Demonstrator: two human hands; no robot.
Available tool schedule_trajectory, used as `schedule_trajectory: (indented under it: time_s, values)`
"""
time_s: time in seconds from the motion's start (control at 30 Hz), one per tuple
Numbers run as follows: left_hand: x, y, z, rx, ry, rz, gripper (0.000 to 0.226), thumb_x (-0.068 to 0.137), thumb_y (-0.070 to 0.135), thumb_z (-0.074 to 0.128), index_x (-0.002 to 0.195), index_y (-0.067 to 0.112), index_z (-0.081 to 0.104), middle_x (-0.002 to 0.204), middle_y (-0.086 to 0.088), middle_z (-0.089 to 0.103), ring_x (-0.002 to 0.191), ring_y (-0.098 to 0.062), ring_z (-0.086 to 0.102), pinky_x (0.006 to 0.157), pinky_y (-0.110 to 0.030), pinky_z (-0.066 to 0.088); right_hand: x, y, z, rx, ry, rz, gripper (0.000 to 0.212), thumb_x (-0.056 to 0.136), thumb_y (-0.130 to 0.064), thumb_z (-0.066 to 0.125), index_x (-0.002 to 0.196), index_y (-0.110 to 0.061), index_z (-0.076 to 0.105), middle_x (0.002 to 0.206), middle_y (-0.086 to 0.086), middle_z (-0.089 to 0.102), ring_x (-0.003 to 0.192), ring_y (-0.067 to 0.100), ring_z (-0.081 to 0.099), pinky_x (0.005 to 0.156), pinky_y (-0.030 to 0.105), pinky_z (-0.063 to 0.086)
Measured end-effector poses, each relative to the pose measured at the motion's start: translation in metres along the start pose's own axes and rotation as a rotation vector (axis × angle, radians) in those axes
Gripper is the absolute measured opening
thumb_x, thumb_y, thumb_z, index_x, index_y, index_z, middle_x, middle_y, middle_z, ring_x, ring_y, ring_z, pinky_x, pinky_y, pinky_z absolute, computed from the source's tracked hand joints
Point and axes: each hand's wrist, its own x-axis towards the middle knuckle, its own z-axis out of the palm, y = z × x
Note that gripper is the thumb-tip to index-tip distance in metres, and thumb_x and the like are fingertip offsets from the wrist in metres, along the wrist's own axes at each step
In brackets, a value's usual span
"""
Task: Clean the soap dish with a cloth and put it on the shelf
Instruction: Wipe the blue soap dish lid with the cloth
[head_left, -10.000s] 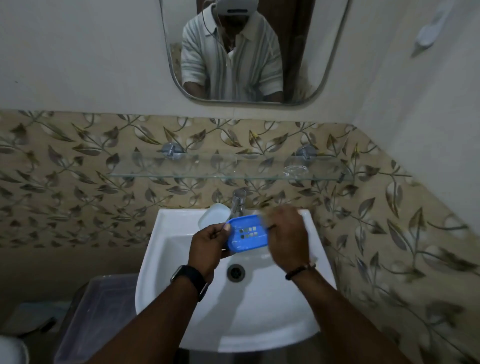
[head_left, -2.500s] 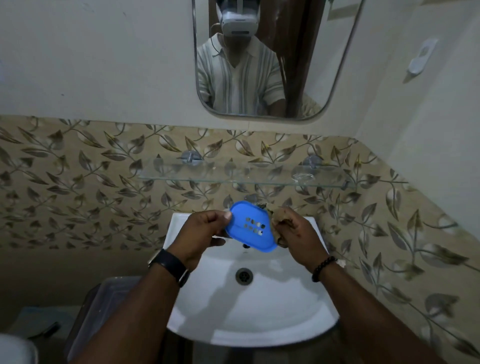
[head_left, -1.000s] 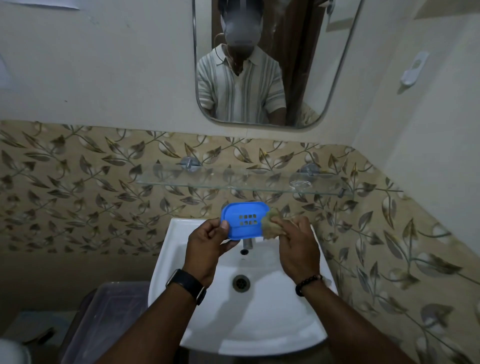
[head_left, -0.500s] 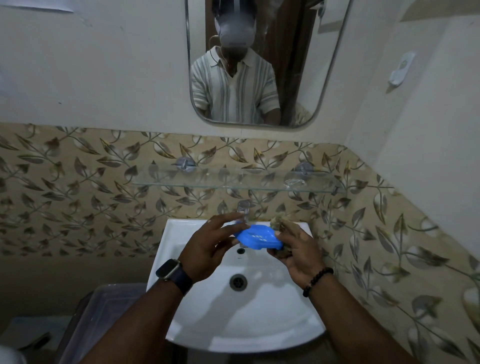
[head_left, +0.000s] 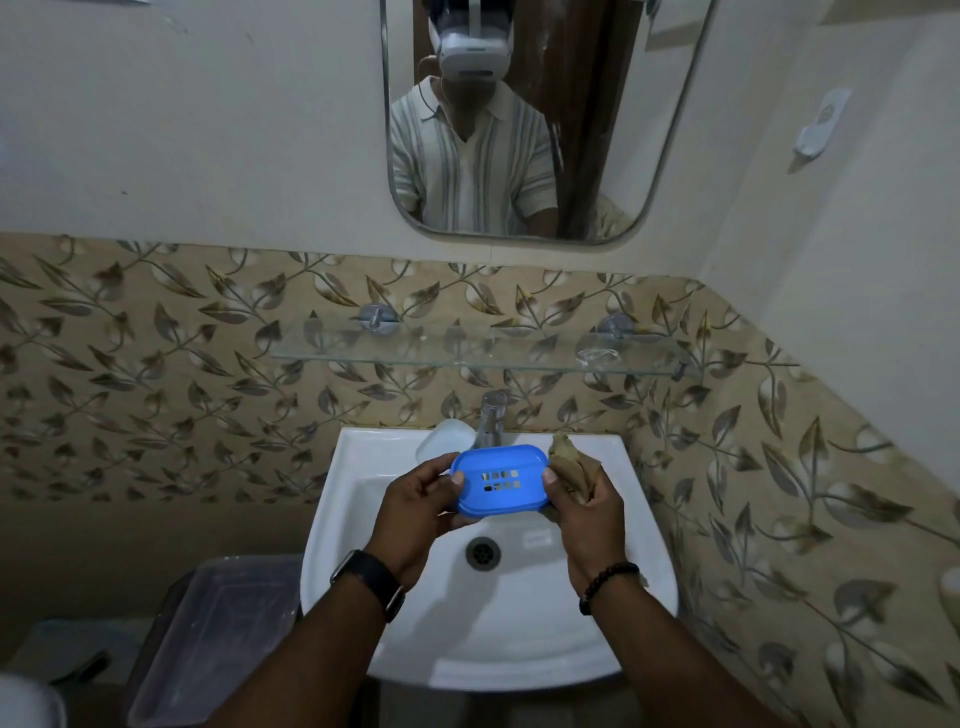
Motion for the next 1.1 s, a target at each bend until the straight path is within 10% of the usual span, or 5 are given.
schedule_trajectory:
  time_s: [0.33,0.6,1.1]
  values:
    - [0.006,0.007,-0.016,-0.058,0.111,0.060,0.031,0.099,0.005,0.058,0.129,0.010,0.065,0.103,-0.012,0.078,0.094,-0.025,0.076,0.073,-0.031,0.062,-0.002,0.004,0.011,-0.280,-0.068,0.052,0.031,0.091,-0.002,0.063,0.119,-0.016,0.066,0.112,0.022,0.065,0.090,0.030,0.064,0.086,0.057,0.058]
    - [0.007,0.007,-0.033,-0.073,0.132,0.070,0.036,0.100,0.010,0.058,0.136,0.010,0.058,0.116,-0.018,0.074,0.105,-0.033,0.073,0.076,-0.032,0.063,-0.049,0.014,0.037,-0.331,-0.555,0.223,0.038,0.087,0.004,0.058,0.103,-0.023,0.077,0.078,0.004,0.069,0.061,0.016,0.061,0.055,0.029,0.053]
    - [0.010,-0.005,-0.071,-0.075,0.043,-0.080,0.028,0.099,0.008,0.059,0.125,0.014,0.067,0.111,-0.014,0.077,0.092,-0.024,0.076,0.073,-0.033,0.063,-0.008,0.021,-0.012,-0.349,0.211,0.300,0.020,0.091,-0.001,0.060,0.091,-0.014,0.075,0.072,-0.005,0.077,0.067,0.012,0.074,0.050,0.021,0.053]
